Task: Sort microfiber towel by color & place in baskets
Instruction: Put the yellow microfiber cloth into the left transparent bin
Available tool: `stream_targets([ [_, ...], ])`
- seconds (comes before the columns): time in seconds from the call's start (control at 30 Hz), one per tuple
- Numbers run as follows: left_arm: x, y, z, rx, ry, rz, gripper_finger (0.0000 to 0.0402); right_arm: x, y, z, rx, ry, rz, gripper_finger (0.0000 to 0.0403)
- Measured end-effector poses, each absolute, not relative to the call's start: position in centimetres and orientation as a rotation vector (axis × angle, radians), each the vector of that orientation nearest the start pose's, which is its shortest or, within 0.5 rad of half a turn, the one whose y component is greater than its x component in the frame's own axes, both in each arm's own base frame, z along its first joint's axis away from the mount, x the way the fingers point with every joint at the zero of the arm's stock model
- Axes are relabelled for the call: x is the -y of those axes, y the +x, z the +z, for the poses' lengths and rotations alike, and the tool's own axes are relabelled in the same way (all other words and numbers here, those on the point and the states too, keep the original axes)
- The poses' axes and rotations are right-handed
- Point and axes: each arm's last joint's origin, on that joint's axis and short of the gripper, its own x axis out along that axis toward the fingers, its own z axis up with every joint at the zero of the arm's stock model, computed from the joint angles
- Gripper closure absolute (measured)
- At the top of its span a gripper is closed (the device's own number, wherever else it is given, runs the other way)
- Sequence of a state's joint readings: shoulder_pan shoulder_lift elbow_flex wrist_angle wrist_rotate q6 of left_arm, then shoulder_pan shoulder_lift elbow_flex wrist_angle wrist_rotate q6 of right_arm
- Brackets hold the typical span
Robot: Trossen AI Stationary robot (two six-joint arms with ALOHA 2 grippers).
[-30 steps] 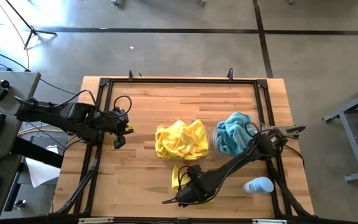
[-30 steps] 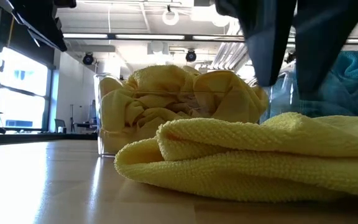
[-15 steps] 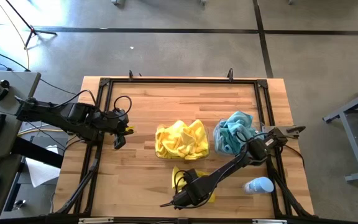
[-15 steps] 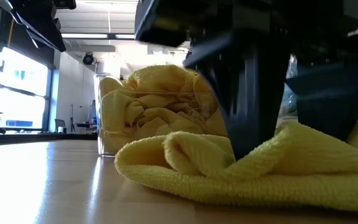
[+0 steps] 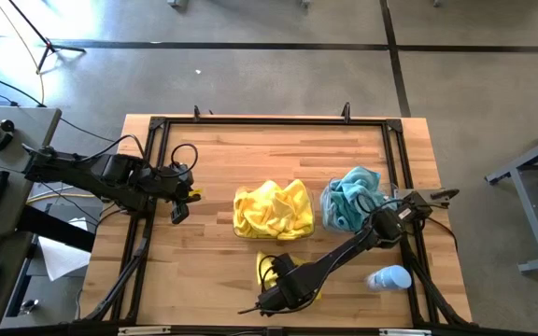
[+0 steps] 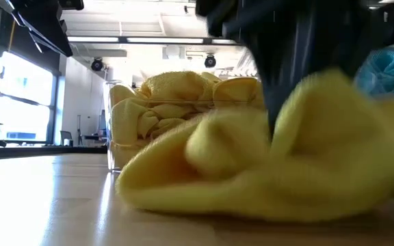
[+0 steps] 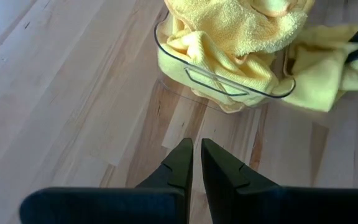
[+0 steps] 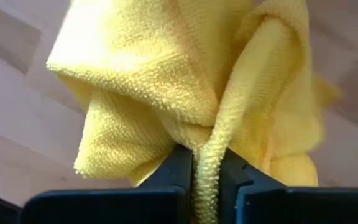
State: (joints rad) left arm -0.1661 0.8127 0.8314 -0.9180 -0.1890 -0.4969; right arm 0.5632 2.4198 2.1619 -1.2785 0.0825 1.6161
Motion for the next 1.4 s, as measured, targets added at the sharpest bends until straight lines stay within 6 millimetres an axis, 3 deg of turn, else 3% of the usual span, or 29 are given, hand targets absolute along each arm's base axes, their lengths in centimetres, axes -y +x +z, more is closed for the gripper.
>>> stream_targets([
  [0.17, 1.8, 14.1, 28.4, -0.855, -0.305, 0.239, 0.0381, -24.5, 38.9, 20.5, -1.353, 0.697, -0.919, 0.0364],
  [0.37, 1.8, 14.1, 28.4, -0.858, -0.278, 0.23, 0.0381, -24.3, 38.9, 23.2, -1.286, 0.653, -0.863, 0.0396],
  [0.63, 1.8, 14.1, 28.5, -0.855, -0.273, 0.228, 0.0381, -23.2, 38.6, 25.4, -1.183, 0.674, -0.878, 0.0399],
  [1.1, 1.8, 14.1, 28.5, -0.857, -0.26, 0.222, 0.0381, -16.2, 36.8, 35.8, -0.867, 0.692, -0.788, 0.0399],
  [1.3, 1.8, 14.1, 28.5, -0.857, -0.259, 0.221, 0.0381, -12.6, 37.7, 38.4, -0.764, 0.599, -0.697, 0.04],
  [1.4, 1.8, 14.1, 28.5, -0.857, -0.259, 0.221, 0.0381, -10.8, 38.7, 38.7, -0.746, 0.537, -0.658, 0.04],
])
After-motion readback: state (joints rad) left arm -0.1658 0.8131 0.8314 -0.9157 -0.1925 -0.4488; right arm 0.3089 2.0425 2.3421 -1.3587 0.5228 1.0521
